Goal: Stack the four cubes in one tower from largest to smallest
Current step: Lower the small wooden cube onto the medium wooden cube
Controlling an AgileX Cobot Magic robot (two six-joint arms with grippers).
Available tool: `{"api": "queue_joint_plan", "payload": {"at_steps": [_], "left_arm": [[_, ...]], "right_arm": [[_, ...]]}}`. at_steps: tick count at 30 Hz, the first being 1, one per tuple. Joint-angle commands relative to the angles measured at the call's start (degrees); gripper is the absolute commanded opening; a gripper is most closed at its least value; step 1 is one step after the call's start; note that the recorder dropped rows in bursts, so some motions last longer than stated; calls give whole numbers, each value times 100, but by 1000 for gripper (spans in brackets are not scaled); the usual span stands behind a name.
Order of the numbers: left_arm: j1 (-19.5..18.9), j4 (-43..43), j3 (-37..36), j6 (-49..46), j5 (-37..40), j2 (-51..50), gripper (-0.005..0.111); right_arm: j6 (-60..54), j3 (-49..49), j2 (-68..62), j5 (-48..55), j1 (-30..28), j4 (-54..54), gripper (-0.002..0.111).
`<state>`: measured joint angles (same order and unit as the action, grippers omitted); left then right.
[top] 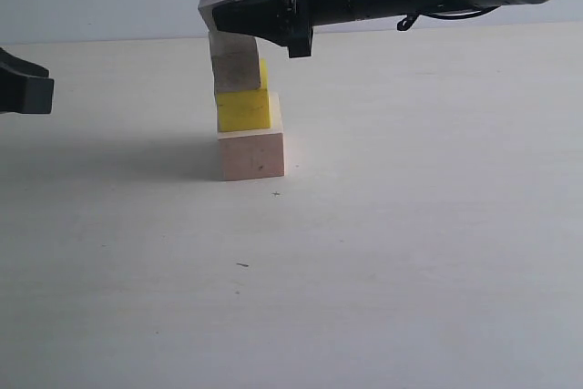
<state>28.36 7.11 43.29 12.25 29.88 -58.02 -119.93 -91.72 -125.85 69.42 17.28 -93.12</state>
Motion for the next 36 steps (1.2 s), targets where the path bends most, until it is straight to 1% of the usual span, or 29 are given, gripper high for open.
{"api": "queue_joint_plan", "payload": {"at_steps": [1, 3, 5, 7, 10, 14, 18, 19, 21, 24, 34, 36], "left_arm": [[29, 32, -16, -26, -68, -4, 0], [29, 32, -16, -26, -68, -4, 0], [29, 32, -16, -26, -68, -4, 0], [29, 32, -16, -26, -76, -4, 0], [29, 32, -16, -26, -141, -4, 0], [29, 32, -16, -26, -152, -4, 0], [29, 32, -16, -26, -152, -4, 0], [29, 32, -16, -26, -152, -4, 0], [29, 32, -16, -26, -152, -4, 0], [29, 32, -16, -26, -152, -4, 0], [29, 21, -16, -26, -152, -4, 0], [29, 8, -16, -26, -152, -4, 0]], "right_arm": [[-71, -61, -20, 55, -25, -31, 0], [-71, -61, -20, 55, -25, 54, 0], [-71, -61, -20, 55, -25, 209, 3], [-71, -61, -20, 55, -25, 361, 9], [-45, -61, -20, 55, -25, 274, 18], [-78, -61, -20, 55, -25, 265, 24], [-78, -61, -20, 55, -25, 265, 37], [-78, -61, -20, 55, -25, 265, 44], [-78, -61, -20, 55, -25, 265, 53], [-78, -61, -20, 55, -25, 265, 59], [-45, -61, -9, 55, -25, 265, 60], [62, -61, 16, 55, -38, 117, 60]]}}
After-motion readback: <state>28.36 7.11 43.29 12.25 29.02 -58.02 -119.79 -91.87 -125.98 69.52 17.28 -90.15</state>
